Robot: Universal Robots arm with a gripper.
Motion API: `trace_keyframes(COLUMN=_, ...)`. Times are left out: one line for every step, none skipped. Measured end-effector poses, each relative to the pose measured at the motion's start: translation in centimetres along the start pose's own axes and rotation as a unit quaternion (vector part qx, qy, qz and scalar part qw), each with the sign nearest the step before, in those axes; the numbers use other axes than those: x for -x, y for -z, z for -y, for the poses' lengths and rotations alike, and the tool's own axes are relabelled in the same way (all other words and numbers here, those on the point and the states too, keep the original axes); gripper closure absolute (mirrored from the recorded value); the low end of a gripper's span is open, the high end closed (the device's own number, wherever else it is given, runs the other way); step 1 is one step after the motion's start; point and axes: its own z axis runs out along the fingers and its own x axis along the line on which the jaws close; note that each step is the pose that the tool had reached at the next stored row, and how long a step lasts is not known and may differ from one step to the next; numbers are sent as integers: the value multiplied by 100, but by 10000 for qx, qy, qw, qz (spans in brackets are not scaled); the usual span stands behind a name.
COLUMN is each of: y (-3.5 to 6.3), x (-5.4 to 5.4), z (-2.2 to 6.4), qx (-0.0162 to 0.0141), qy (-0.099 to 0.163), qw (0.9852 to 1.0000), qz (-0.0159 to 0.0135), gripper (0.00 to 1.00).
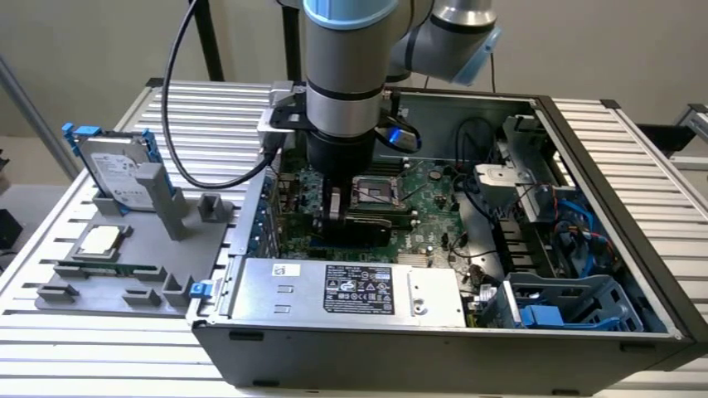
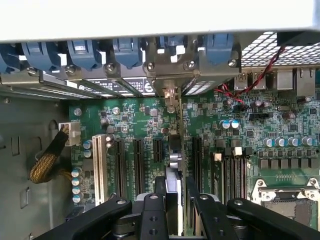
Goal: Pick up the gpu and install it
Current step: 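Press down on the gpu until it lock into place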
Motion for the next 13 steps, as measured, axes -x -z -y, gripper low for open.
trace_keyframes(y=-1, x=1, z=0, qx=0, qy=0, qw=10000, qz=-2, gripper=100)
trace_keyframes(y=-2, x=2, z=-1, qx=0, qy=-1, qw=10000, qz=-4, gripper=100)
trace_keyframes(y=-3, x=2, z=-1, qx=0, qy=-1, qw=10000, qz=-3, gripper=100)
trace_keyframes(y=-4, x=2, z=-2, qx=0, qy=-2, qw=10000, qz=-3, gripper=100)
trace_keyframes(y=-8, x=4, z=-3, qx=-1, qy=-4, qw=10000, qz=4, gripper=100)
trace_keyframes(y=-6, x=5, z=-3, qx=-3, qy=-3, qw=10000, qz=3, gripper=0)
trace_keyframes(y=6, x=4, z=-2, qx=-2, qy=-2, qw=10000, qz=0, gripper=0)
trace_keyframes(y=38, x=3, z=-2, qx=-1, qy=-1, qw=10000, qz=-2, gripper=0)
trace_keyframes(y=69, x=2, z=-3, qx=-1, qy=-1, qw=10000, qz=-3, gripper=0)
trace_keyframes(y=104, x=1, z=-4, qx=-1, qy=-1, qw=10000, qz=-2, gripper=0)
trace_keyframes(y=139, x=1, z=-5, qx=-1, qy=-1, qw=10000, qz=-2, gripper=0)
trace_keyframes(y=170, x=0, z=-5, qx=-1, qy=-1, qw=10000, qz=-3, gripper=0)
trace_keyframes(y=199, x=0, z=-6, qx=-1, qy=-1, qw=10000, qz=-2, gripper=0)
